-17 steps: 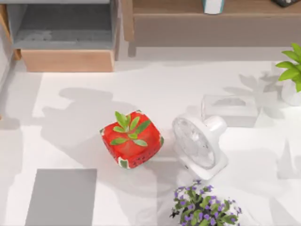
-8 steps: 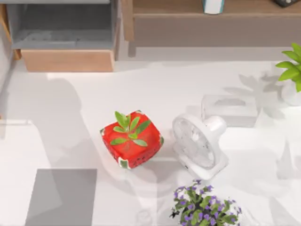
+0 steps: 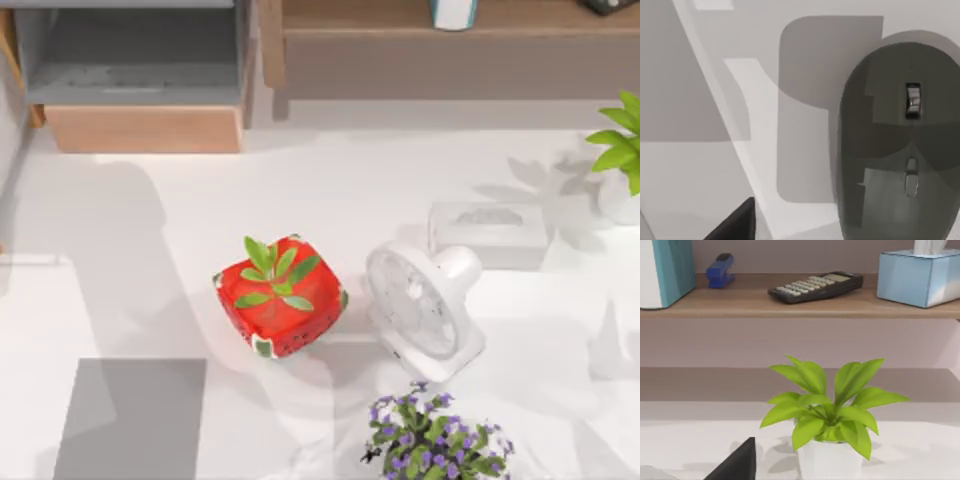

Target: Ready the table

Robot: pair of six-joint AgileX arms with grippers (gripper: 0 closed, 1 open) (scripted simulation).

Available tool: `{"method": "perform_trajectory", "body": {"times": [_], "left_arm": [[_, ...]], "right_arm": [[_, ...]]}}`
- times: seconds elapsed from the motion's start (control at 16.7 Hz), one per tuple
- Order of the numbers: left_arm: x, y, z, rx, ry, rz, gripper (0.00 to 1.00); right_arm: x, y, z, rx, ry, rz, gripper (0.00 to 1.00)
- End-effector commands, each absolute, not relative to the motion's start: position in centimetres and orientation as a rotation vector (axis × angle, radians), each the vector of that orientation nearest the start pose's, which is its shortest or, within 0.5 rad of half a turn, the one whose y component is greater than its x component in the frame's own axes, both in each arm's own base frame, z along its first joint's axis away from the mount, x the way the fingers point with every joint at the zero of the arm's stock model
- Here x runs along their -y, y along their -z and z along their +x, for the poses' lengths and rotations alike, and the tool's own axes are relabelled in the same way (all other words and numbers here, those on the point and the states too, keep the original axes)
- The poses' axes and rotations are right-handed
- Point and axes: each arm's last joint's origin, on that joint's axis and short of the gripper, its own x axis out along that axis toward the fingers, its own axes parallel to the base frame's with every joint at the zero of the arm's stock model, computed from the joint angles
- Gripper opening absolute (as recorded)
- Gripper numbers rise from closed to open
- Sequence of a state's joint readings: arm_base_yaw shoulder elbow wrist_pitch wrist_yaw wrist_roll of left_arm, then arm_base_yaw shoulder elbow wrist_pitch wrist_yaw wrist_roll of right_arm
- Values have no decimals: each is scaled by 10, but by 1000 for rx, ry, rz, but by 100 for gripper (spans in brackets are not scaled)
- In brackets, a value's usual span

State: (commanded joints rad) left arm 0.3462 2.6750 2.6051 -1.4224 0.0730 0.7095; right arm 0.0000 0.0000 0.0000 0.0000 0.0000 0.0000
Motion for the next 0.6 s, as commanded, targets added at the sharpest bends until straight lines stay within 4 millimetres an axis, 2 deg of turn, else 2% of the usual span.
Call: {"method": "perform_trajectory", "body": {"times": [0.3, 0.6], "left_arm": [[-182, -161, 484, -1451, 289, 264, 100], [-181, -144, 485, -1453, 288, 262, 100]], "right_arm": [[1, -160, 106, 0, 0, 0, 100], [1, -160, 106, 0, 0, 0, 100]]}}
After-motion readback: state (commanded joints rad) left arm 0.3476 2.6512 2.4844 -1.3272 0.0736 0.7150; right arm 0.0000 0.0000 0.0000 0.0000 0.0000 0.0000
